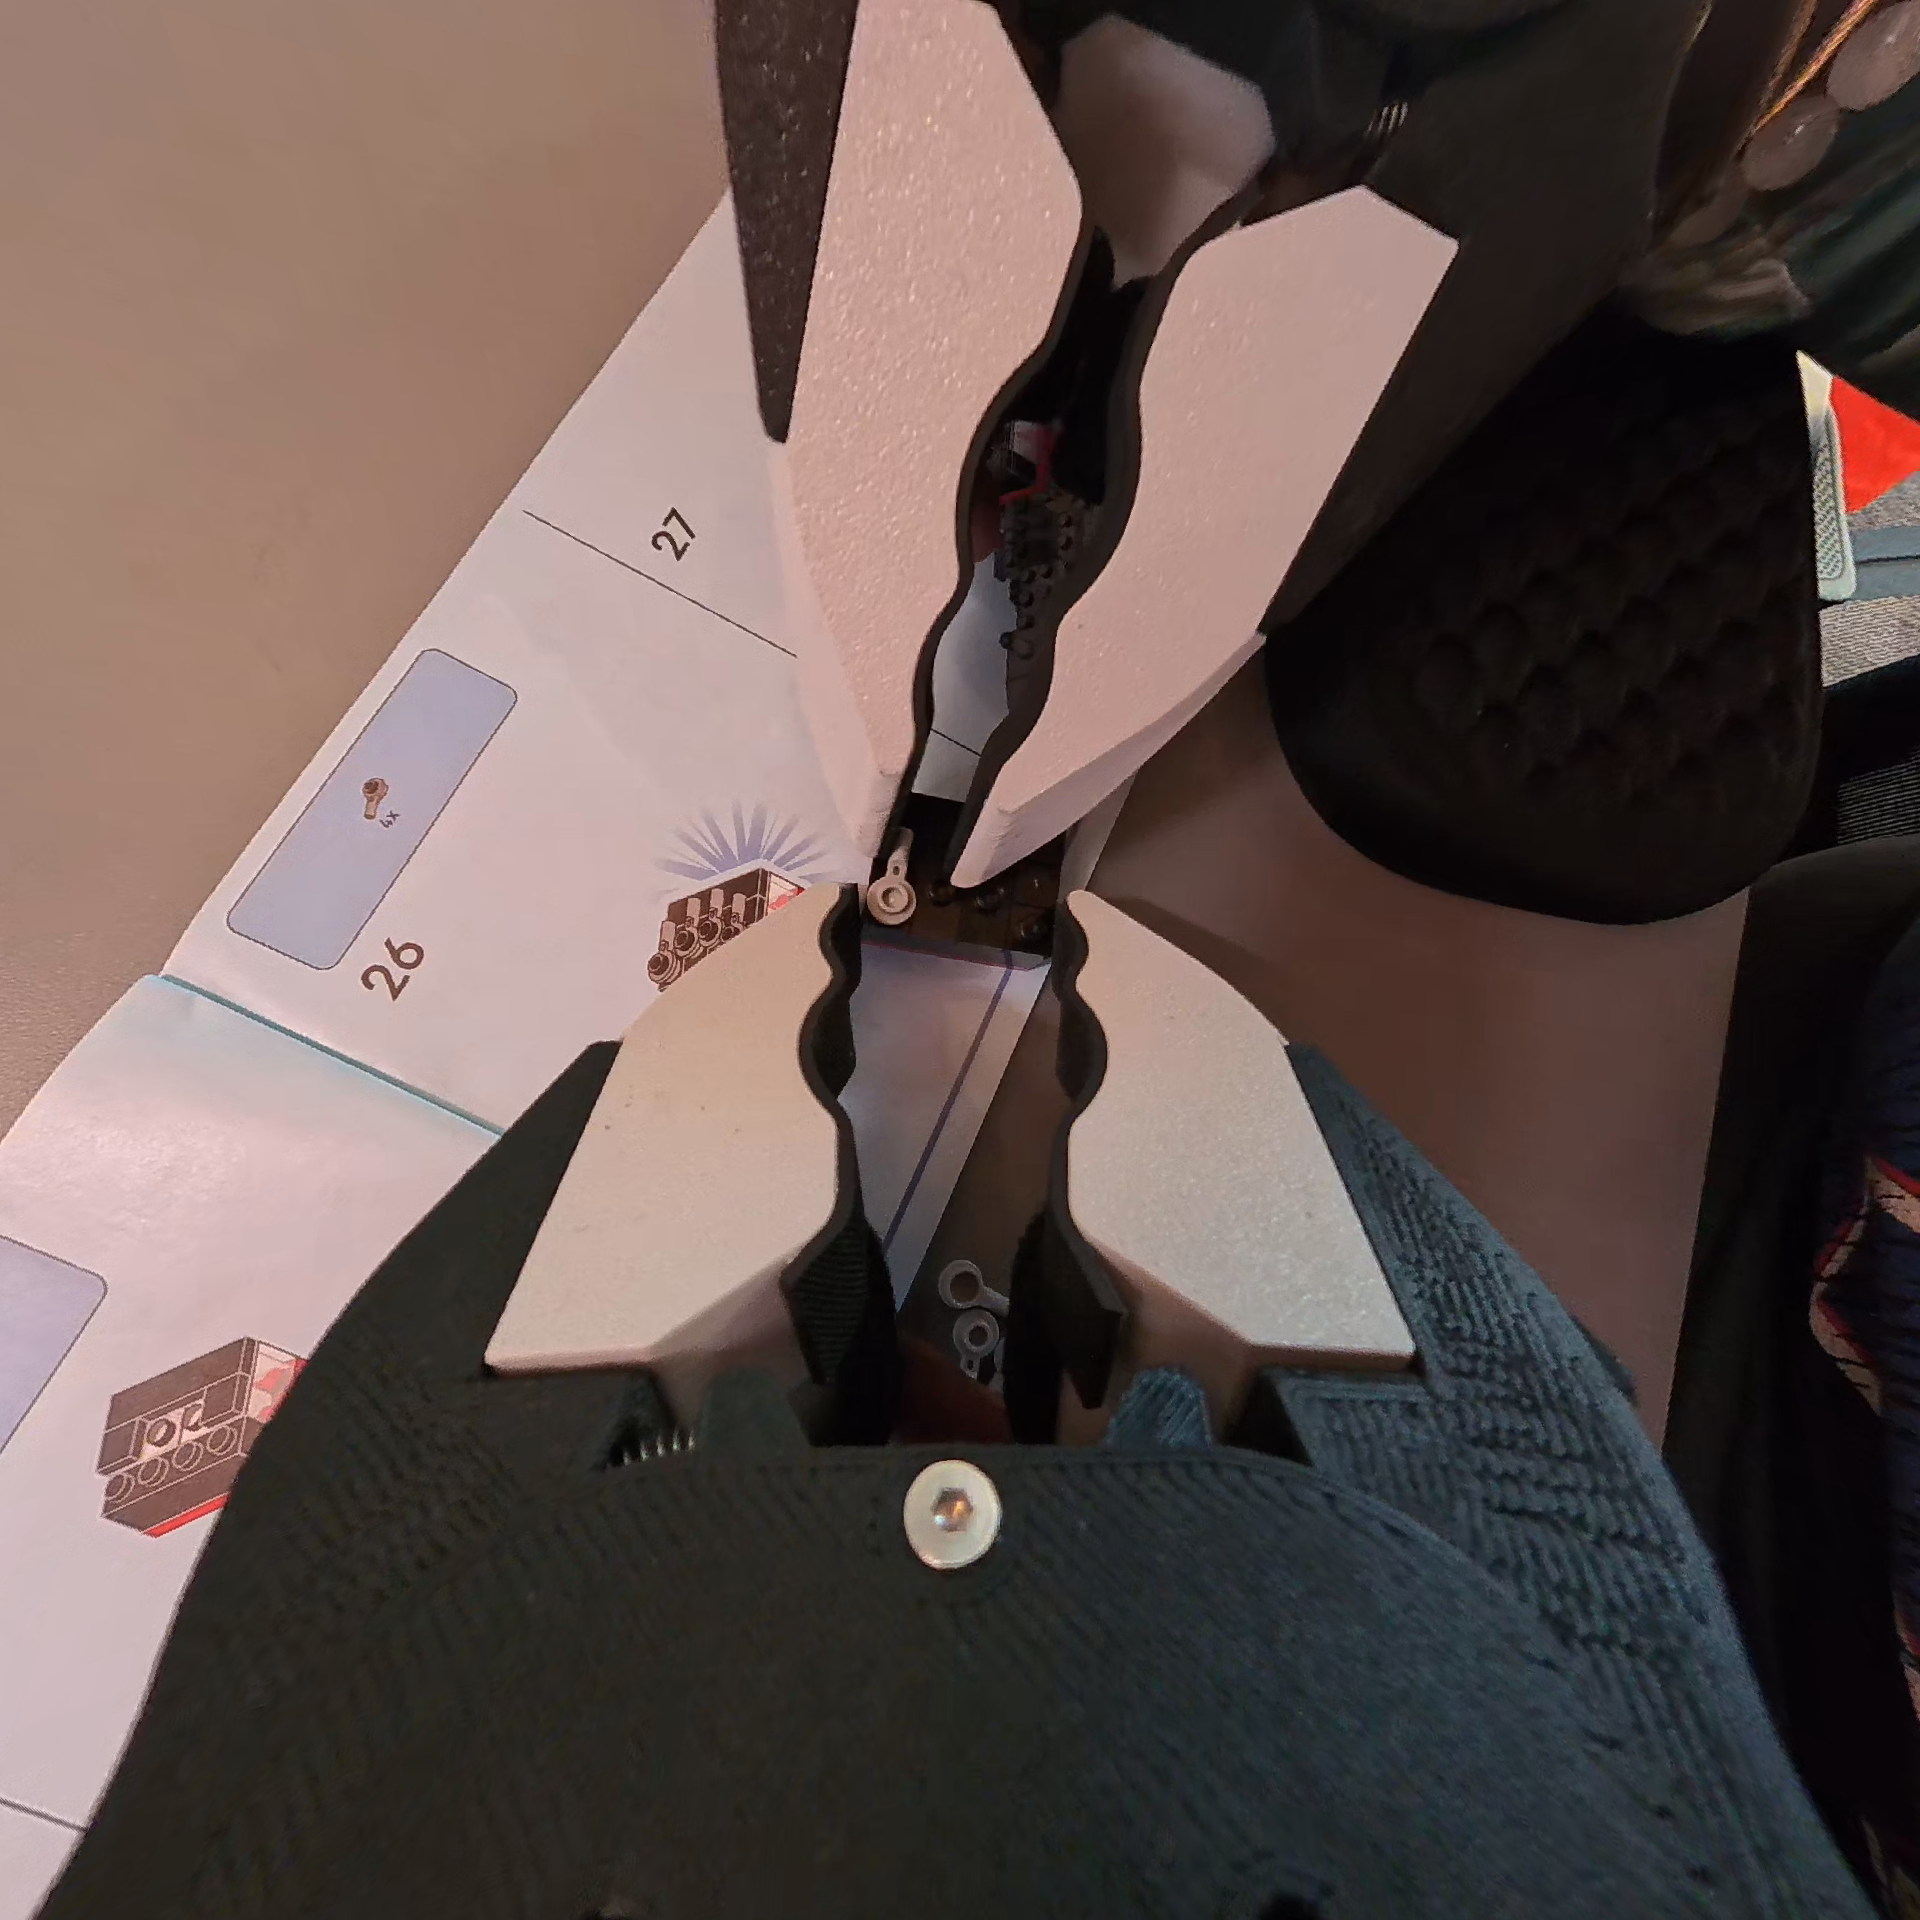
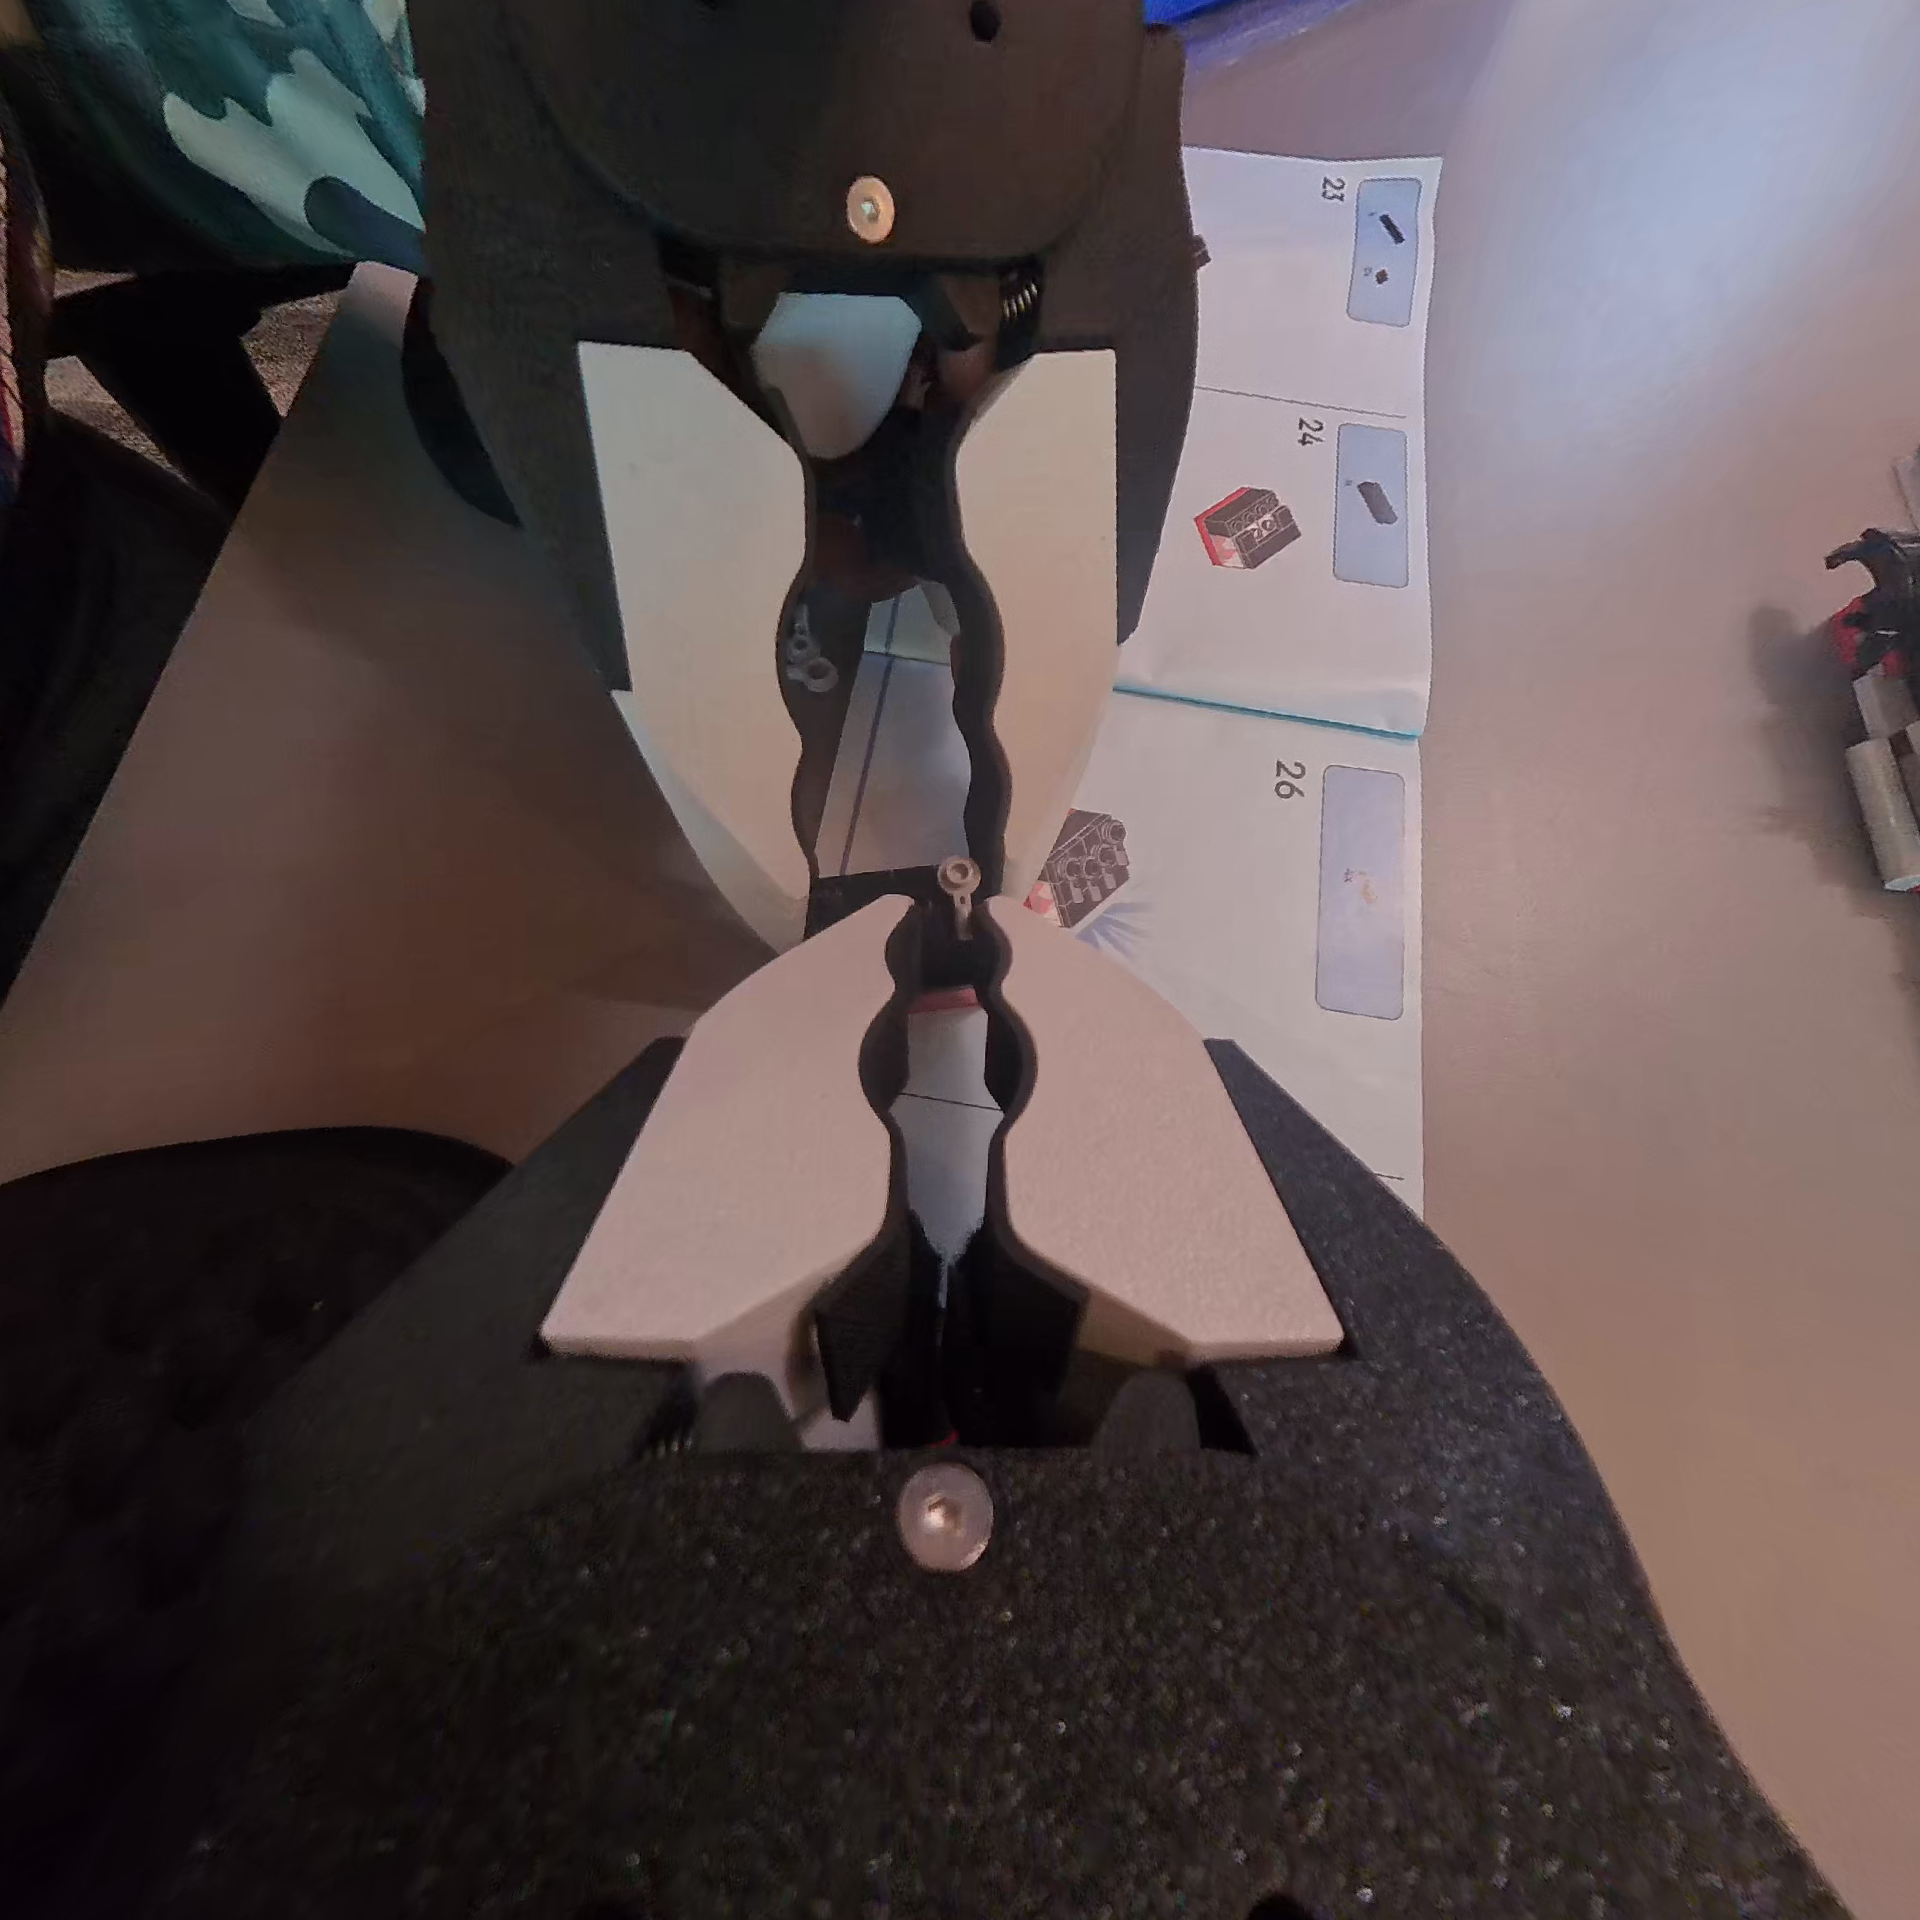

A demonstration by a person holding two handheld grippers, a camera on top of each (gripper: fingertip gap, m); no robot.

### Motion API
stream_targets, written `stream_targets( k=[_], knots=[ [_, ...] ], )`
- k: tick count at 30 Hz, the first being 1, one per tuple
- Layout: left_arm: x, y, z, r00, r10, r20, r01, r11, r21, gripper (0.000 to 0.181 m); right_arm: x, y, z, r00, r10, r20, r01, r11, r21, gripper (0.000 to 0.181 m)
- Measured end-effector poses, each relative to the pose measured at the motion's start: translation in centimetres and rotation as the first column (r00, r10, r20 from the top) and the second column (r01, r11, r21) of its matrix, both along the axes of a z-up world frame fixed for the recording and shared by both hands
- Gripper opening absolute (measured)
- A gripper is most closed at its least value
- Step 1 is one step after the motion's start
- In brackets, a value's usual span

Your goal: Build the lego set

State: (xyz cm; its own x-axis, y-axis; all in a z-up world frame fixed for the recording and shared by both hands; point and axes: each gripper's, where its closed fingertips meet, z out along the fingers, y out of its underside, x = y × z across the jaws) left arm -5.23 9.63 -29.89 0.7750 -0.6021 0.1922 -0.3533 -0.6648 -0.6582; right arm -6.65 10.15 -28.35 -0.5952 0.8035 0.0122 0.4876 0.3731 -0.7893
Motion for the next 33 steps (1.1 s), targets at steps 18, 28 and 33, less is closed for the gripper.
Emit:
stream_targets(
  k=[18,28,33],
  knots=[
    [0.06,-0.03,0.04,1.000,-0.001,0.010,0.001,1.000,-0.005,0.036,-0.05,0.41,0.01,0.995,0.080,0.059,-0.073,0.992,-0.107,0.006],
    [0.03,-0.01,0.01,1.000,-0.002,0.009,0.002,1.000,-0.003,0.035,-0.04,0.37,0.01,0.987,0.132,0.087,-0.118,0.981,-0.153,0.005],
    [0.01,0.00,0.00,1.000,-0.002,0.007,0.002,1.000,-0.002,0.035,-0.04,0.36,0.00,0.986,0.142,0.086,-0.127,0.979,-0.162,0.005]
  ],
)
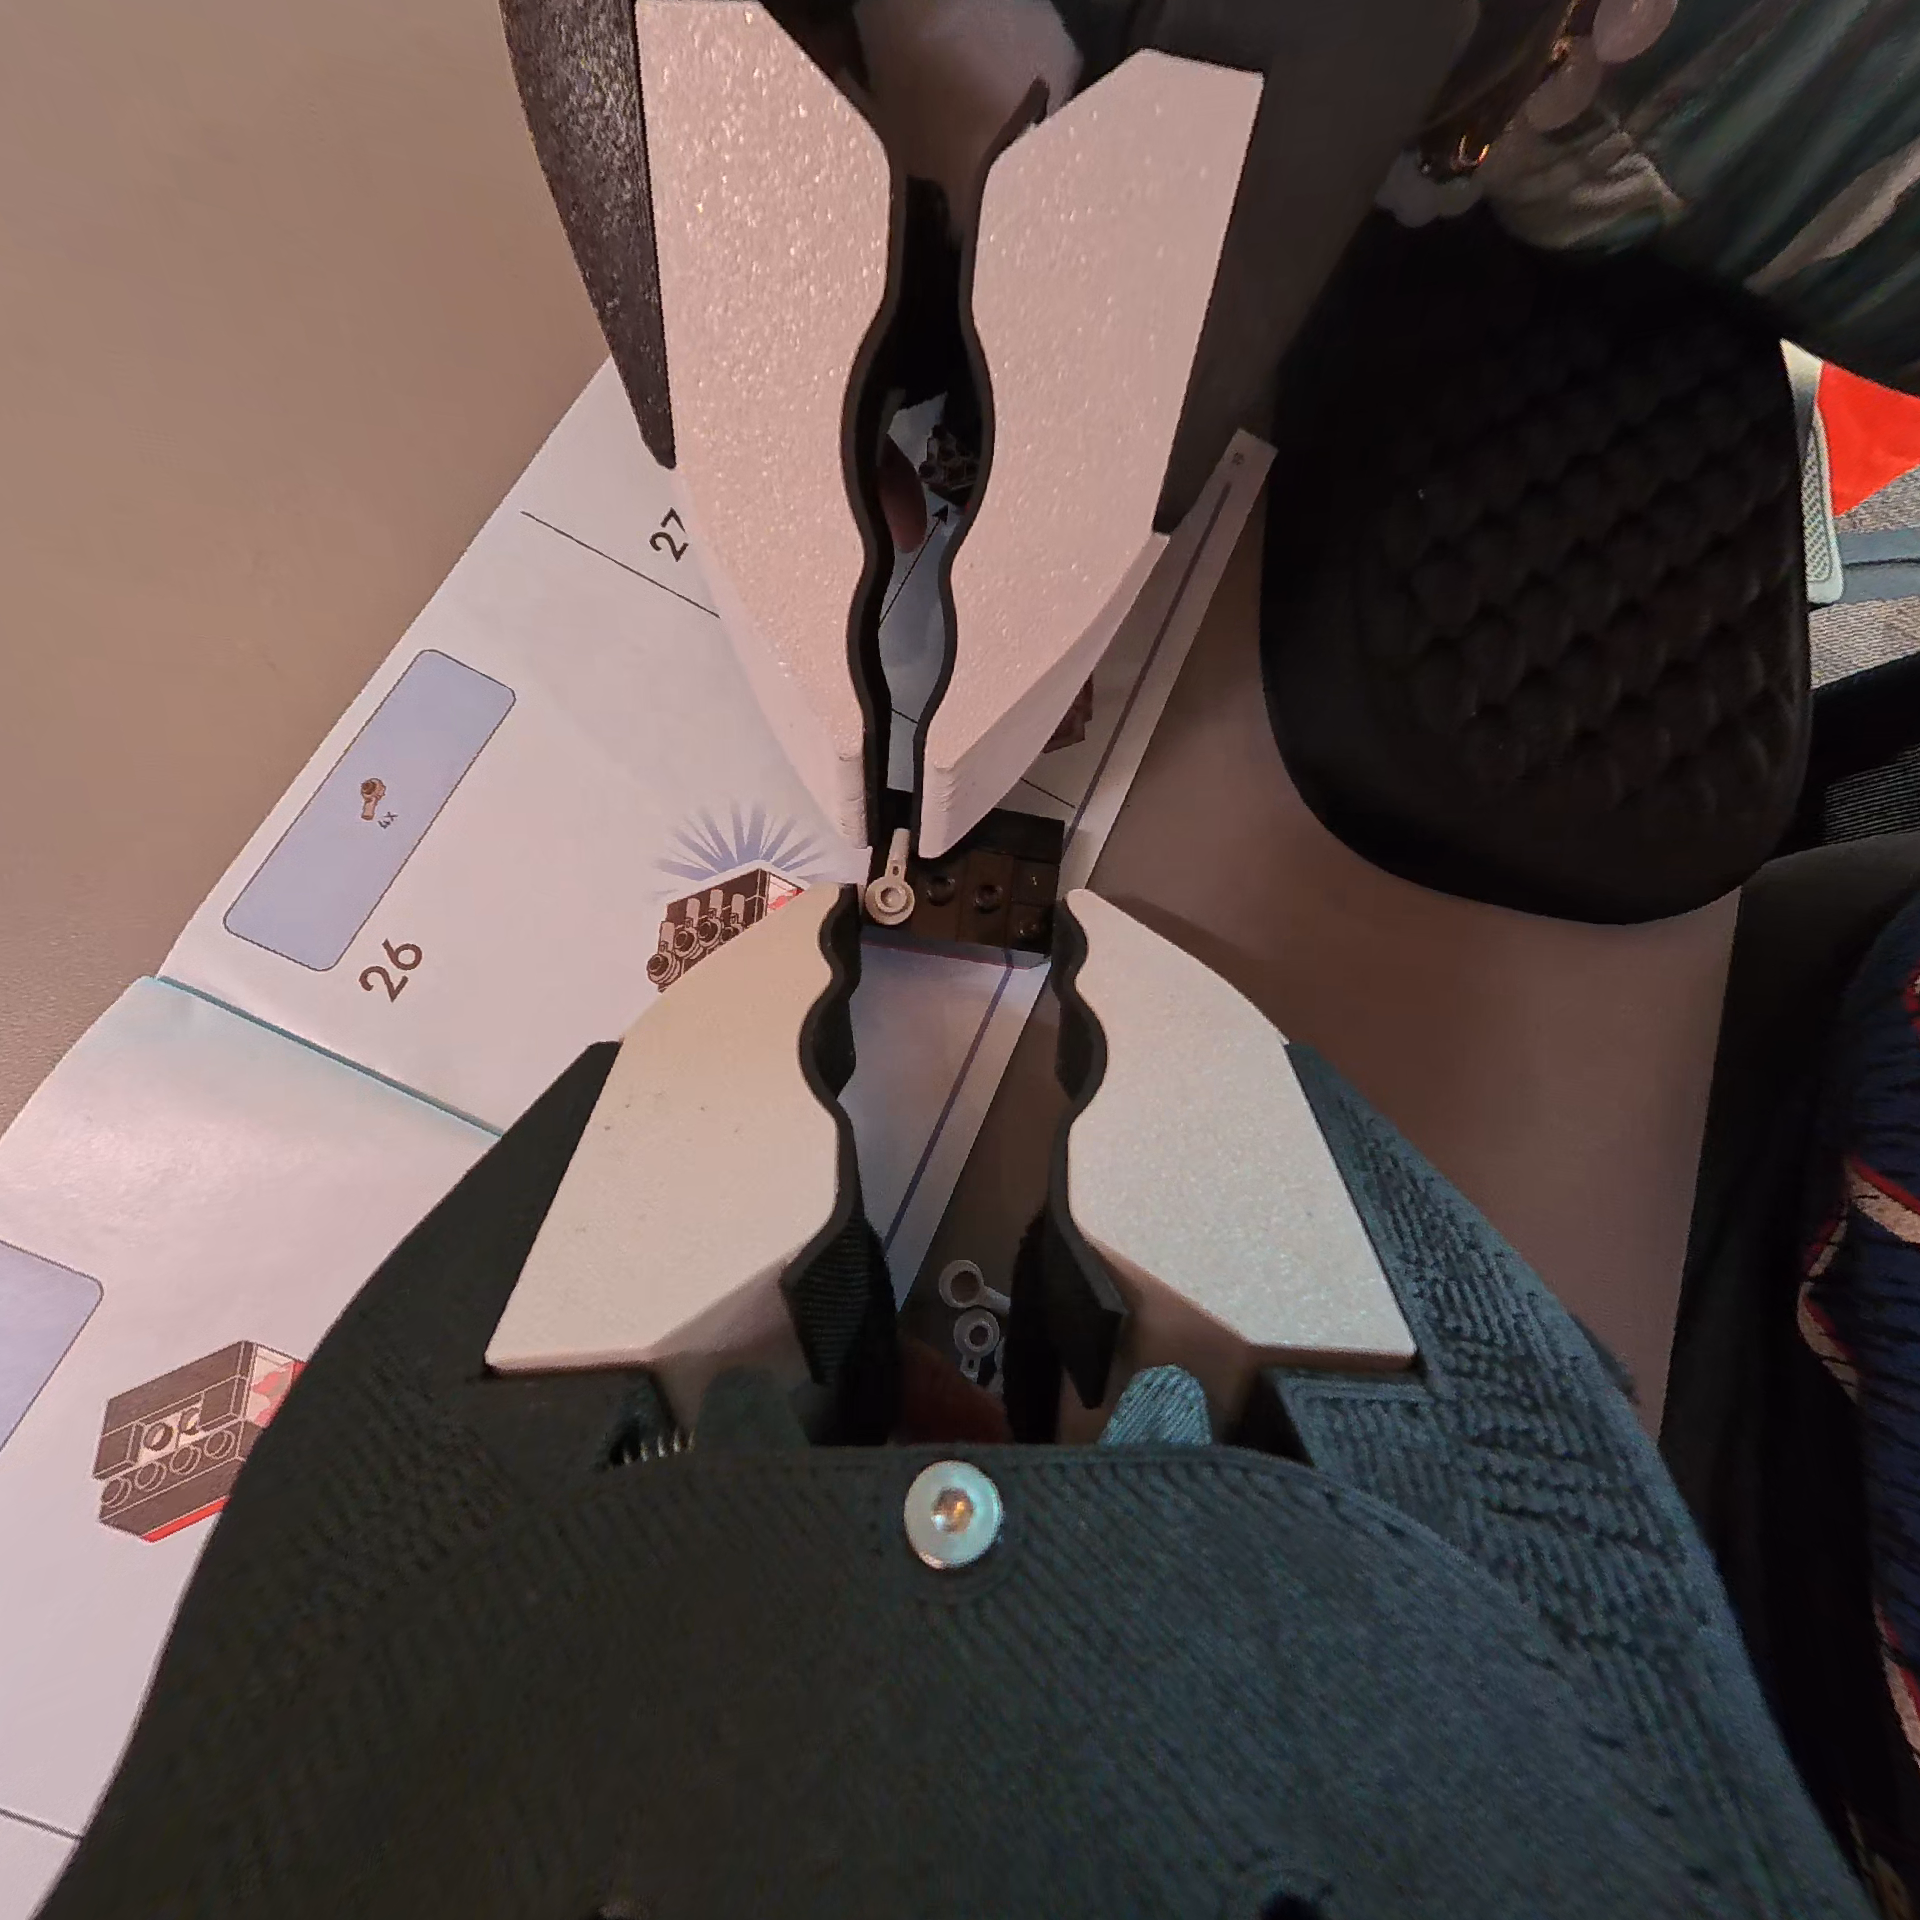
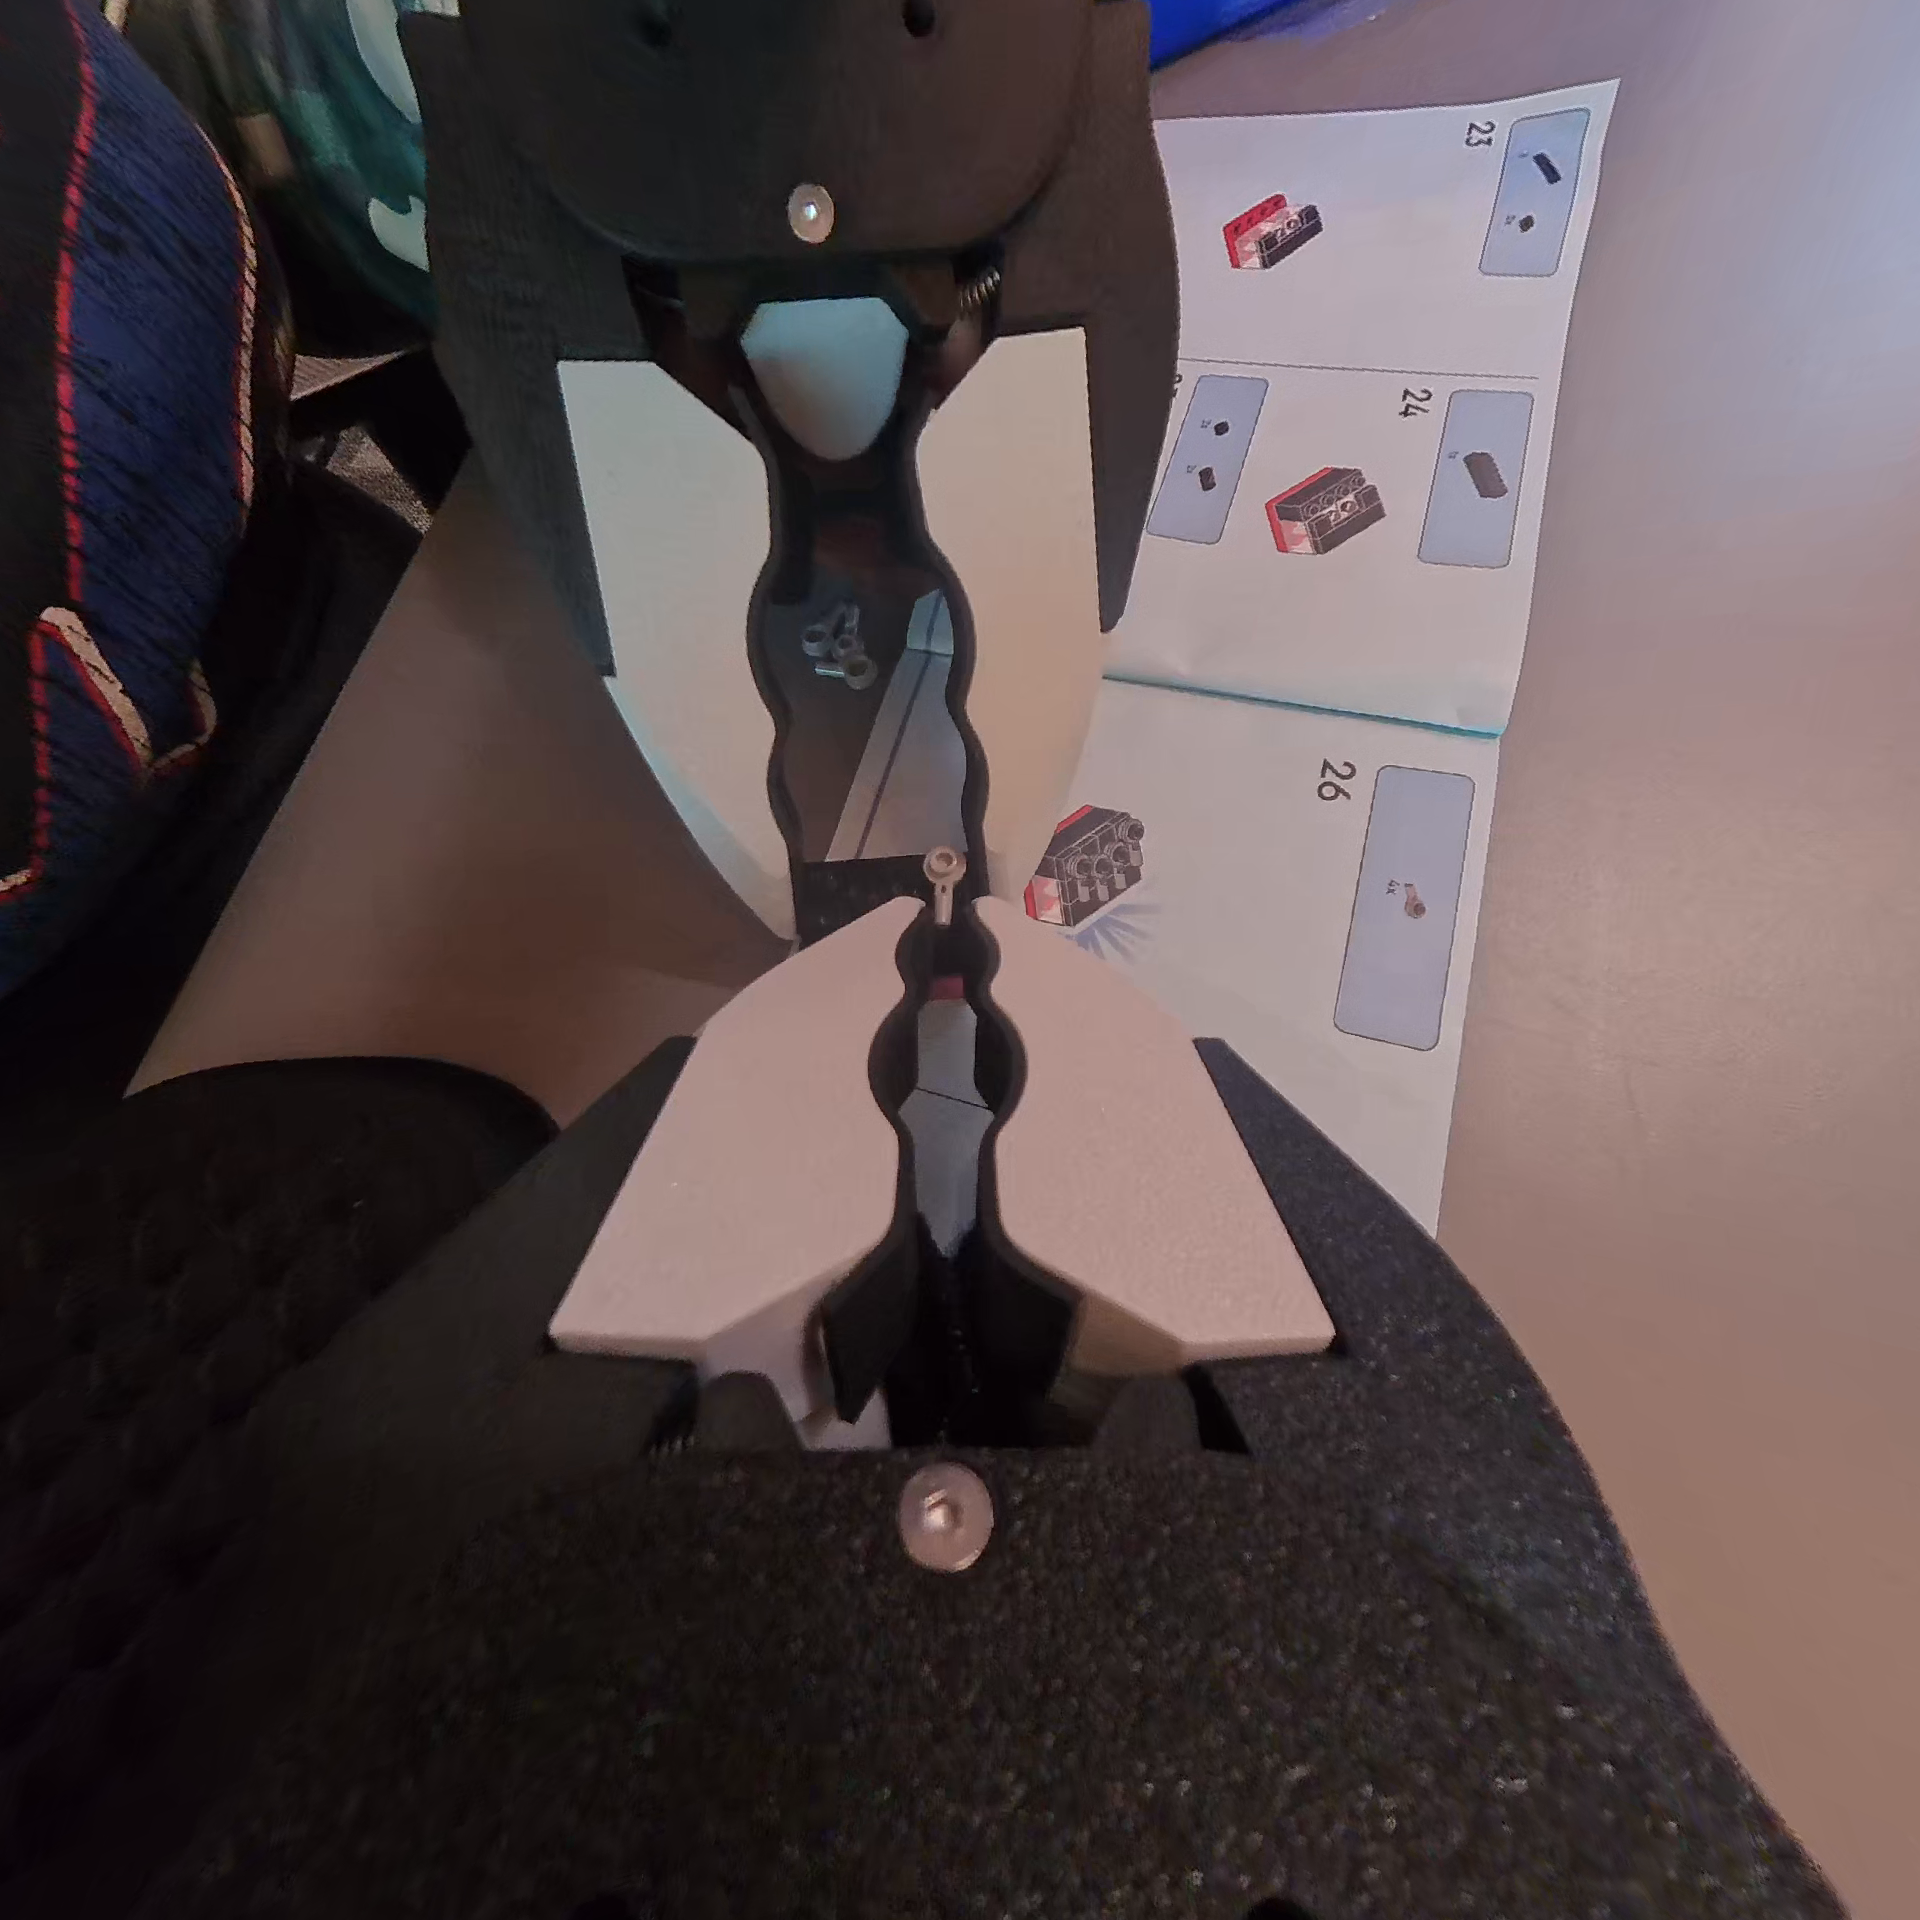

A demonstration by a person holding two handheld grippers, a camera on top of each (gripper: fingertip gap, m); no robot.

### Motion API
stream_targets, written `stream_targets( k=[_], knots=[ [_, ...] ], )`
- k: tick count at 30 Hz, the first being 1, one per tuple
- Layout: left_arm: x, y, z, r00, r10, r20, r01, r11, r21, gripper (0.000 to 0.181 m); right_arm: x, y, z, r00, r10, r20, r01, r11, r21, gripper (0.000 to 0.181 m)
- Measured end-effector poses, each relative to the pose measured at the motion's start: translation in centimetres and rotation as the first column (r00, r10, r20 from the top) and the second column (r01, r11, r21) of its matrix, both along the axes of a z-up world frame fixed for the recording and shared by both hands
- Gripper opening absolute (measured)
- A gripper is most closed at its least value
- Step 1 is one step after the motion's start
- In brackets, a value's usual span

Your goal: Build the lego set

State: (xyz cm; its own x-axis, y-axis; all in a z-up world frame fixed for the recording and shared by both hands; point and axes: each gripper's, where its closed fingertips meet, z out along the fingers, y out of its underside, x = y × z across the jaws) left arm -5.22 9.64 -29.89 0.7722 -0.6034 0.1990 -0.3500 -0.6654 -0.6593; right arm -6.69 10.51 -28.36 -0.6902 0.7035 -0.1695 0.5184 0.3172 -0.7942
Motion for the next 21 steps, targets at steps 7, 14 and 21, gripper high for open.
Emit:
stream_targets(
  k=[7,14,21],
  knots=[
    [-0.02,0.02,-0.02,1.000,-0.001,-0.004,0.001,1.000,0.002,0.036,0.00,-0.01,-0.01,1.000,0.016,0.002,-0.016,1.000,0.000,0.005],
    [-0.04,0.05,-0.03,1.000,-0.001,-0.004,0.001,1.000,0.002,0.035,-0.02,-0.03,-0.03,1.000,0.028,0.003,-0.028,1.000,-0.004,0.005],
    [-0.06,0.05,-0.04,1.000,-0.002,-0.007,0.002,1.000,0.004,0.036,-0.02,-0.03,-0.06,0.999,0.035,0.003,-0.035,0.999,-0.005,0.004]
  ],
)
